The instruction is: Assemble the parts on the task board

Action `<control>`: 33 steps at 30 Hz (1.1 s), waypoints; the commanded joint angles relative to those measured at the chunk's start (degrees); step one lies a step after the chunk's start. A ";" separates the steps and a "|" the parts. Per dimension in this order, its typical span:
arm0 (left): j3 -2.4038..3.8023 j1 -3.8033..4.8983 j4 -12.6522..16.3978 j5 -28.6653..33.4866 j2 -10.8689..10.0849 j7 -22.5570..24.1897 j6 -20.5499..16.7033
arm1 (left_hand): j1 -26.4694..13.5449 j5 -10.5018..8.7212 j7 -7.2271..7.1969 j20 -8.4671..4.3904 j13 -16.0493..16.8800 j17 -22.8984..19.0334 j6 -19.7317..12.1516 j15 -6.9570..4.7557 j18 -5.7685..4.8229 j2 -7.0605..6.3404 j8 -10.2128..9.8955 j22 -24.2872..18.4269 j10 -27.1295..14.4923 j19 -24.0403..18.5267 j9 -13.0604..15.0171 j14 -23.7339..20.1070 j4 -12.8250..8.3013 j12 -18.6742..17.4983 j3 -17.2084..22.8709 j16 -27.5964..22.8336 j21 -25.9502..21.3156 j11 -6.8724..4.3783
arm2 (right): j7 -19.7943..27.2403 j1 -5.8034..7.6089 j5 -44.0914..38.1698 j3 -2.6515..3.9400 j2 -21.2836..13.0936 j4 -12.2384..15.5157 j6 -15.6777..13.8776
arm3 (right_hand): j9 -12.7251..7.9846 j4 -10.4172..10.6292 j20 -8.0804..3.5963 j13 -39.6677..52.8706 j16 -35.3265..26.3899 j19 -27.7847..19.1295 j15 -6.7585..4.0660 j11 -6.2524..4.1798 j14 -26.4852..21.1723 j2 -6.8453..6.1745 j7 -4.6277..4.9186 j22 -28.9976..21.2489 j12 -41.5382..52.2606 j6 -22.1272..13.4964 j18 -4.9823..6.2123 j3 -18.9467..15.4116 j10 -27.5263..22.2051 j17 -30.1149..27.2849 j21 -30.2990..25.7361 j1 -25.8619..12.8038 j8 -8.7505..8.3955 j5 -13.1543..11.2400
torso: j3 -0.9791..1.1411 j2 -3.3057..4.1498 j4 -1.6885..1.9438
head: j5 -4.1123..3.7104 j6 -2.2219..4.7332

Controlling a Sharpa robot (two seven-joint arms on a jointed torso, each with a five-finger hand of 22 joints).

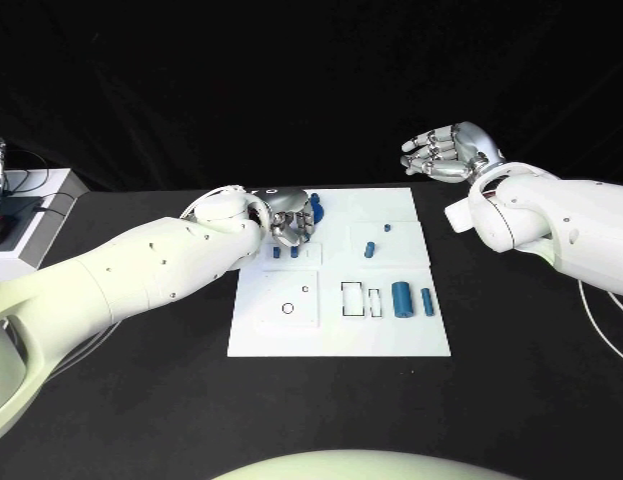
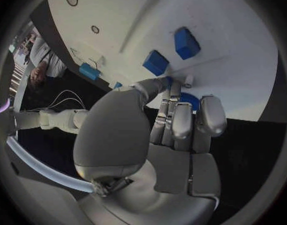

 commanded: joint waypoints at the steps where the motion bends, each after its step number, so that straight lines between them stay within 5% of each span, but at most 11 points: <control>1: -0.05 -0.06 0.02 0.59 0.02 0.26 -1.18 | 0.05 -0.36 -0.03 -0.13 0.03 0.15 0.30 -0.01 -0.97 0.71 0.10 0.07 0.32 0.30 0.04 0.38 -0.45 -0.55 0.10 0.25 0.40 -0.08 | 0.84 0.00 -0.40 0.03 0.04 0.08 0.61 | -0.10 -0.07 0.09 -0.07 -0.30 0.29 0.02 -0.03 -0.05 -0.34 0.41 -0.05 -0.24 -0.09 0.91 -0.03 -0.50 0.03 0.10 -0.34 -0.36 -0.05 | -0.03 -0.02 0.03 | 0.01 0.07; 12: 0.11 -0.15 1.94 3.28 -1.38 0.99 -3.22 | -0.09 -0.38 0.22 -0.15 -0.09 0.11 0.05 0.11 -0.98 0.54 -0.32 0.07 0.24 0.25 -0.12 0.39 -0.94 -1.51 0.42 0.28 0.43 0.14 | 0.86 0.00 -0.40 0.03 -0.17 0.13 0.58 | -0.10 -0.08 0.10 -0.06 -0.33 0.29 0.02 -0.05 -0.06 -0.33 0.39 -0.11 -0.24 -0.06 0.91 -0.01 -0.48 0.02 0.08 -0.33 -0.36 -0.04 | -0.10 0.00 0.11 | -0.08 0.29; 24: 2.62 -0.21 6.23 6.51 -5.30 0.54 -2.70 | -0.24 -0.39 0.30 -0.11 -0.12 -0.10 0.02 0.17 -0.97 0.39 -0.44 0.00 0.30 0.17 -0.17 0.32 -1.07 -1.82 0.45 0.22 0.40 0.21 | 0.87 0.00 -0.40 0.03 -0.50 0.20 0.55 | -0.11 -0.09 0.10 -0.06 -0.35 0.30 0.02 -0.05 -0.07 -0.33 0.39 -0.15 -0.25 -0.05 0.91 0.00 -0.49 0.02 0.06 -0.33 -0.36 -0.04 | -0.04 -0.12 0.22 | 0.11 0.23; 33: 3.14 -0.51 7.28 5.66 -7.79 0.26 -2.21 | -0.37 -0.34 0.39 -0.06 -0.15 -0.26 -0.01 0.23 -0.94 0.21 -0.57 -0.10 0.29 0.07 -0.22 0.25 -1.21 -2.15 0.48 0.18 0.34 0.29 | 0.83 0.00 -0.40 0.03 -0.83 0.36 0.47 | -0.11 -0.09 0.10 -0.06 -0.35 0.30 0.02 -0.05 -0.07 -0.33 0.39 -0.15 -0.25 -0.05 0.91 0.00 -0.49 0.02 0.06 -0.33 -0.36 -0.04 | -0.01 -0.08 0.07 | 0.27 0.28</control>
